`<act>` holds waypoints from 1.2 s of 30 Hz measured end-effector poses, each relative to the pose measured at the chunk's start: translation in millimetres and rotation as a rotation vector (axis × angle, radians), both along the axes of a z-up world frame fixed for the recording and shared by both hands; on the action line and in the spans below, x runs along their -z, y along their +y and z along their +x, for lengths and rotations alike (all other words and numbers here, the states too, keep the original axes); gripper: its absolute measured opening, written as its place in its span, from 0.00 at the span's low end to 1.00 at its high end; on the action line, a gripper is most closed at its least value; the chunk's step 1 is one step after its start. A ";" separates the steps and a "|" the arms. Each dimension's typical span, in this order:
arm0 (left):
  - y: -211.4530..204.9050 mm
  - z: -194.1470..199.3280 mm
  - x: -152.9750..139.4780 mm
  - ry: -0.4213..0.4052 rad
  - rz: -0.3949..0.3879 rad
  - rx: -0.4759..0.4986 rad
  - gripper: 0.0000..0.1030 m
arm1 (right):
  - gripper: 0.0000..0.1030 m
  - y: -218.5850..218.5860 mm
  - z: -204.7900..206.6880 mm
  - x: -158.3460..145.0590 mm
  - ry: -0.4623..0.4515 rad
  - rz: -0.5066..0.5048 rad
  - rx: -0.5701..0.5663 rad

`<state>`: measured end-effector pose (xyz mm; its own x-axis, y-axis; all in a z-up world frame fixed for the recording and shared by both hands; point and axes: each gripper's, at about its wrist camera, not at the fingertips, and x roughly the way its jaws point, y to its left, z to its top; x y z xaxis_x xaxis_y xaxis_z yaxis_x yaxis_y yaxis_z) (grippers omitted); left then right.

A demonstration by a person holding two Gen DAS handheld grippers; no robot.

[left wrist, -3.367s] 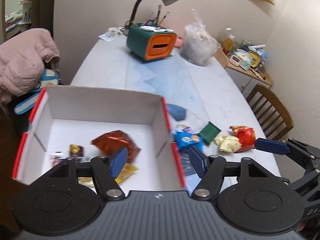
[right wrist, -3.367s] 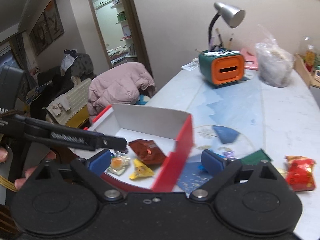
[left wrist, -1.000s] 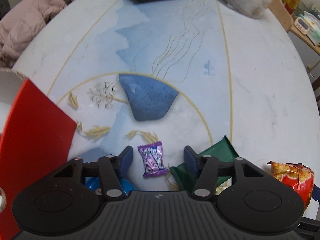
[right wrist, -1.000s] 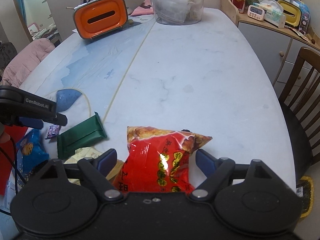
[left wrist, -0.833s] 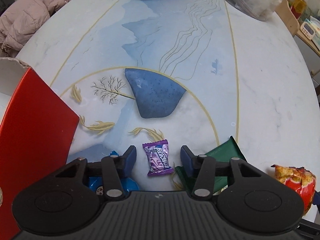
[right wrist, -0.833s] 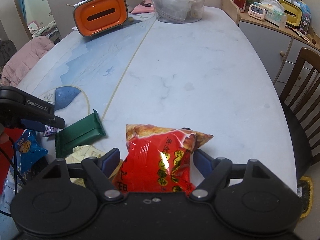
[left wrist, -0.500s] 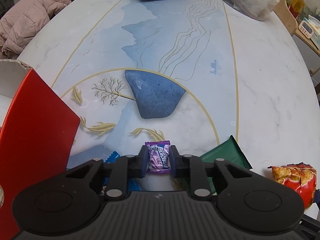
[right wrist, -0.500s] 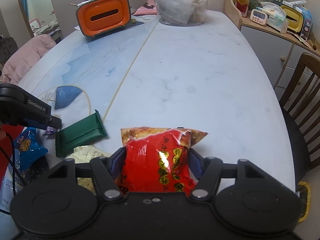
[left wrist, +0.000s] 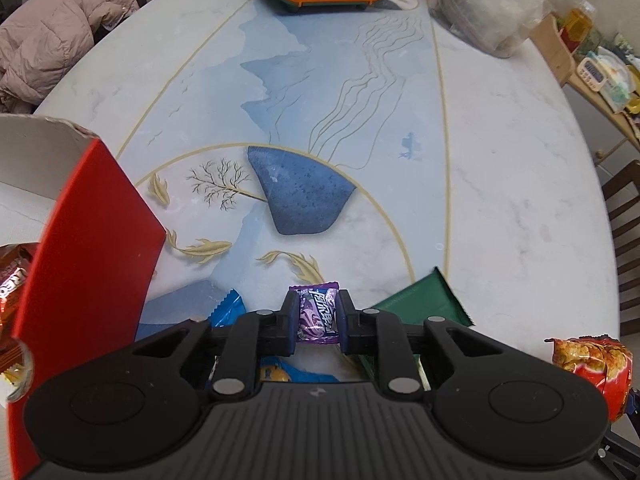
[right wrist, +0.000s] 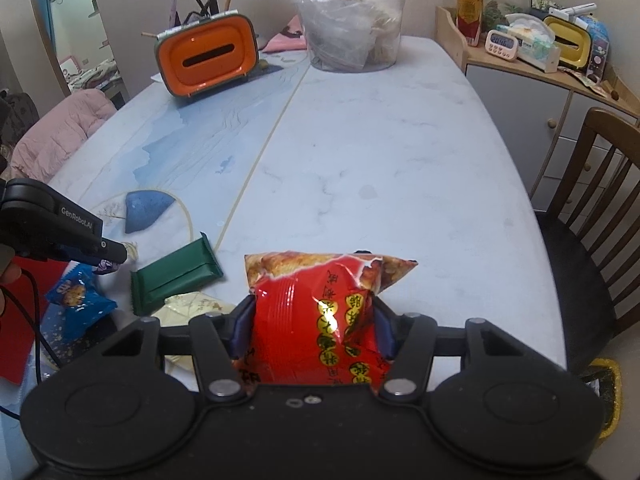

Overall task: Organize snacks
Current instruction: 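Carry the purple candy and red chip bag into the red box and release them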

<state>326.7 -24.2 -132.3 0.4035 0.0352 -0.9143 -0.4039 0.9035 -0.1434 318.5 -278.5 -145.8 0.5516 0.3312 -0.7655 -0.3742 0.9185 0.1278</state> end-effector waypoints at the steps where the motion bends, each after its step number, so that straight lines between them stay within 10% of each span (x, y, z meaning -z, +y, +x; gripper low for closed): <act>1: 0.1 -2.1 -3.6 -0.005 -0.002 0.003 0.18 | 0.55 -1.2 -2.5 -4.2 -0.005 0.002 0.000; 21: 30.3 -77.4 -83.9 -0.104 -0.050 0.048 0.18 | 0.55 28.3 -72.7 -88.7 -0.093 0.018 -0.074; 36: 130.9 -147.8 -107.4 -0.114 -0.028 0.008 0.18 | 0.55 133.4 -119.3 -125.4 -0.118 0.055 -0.200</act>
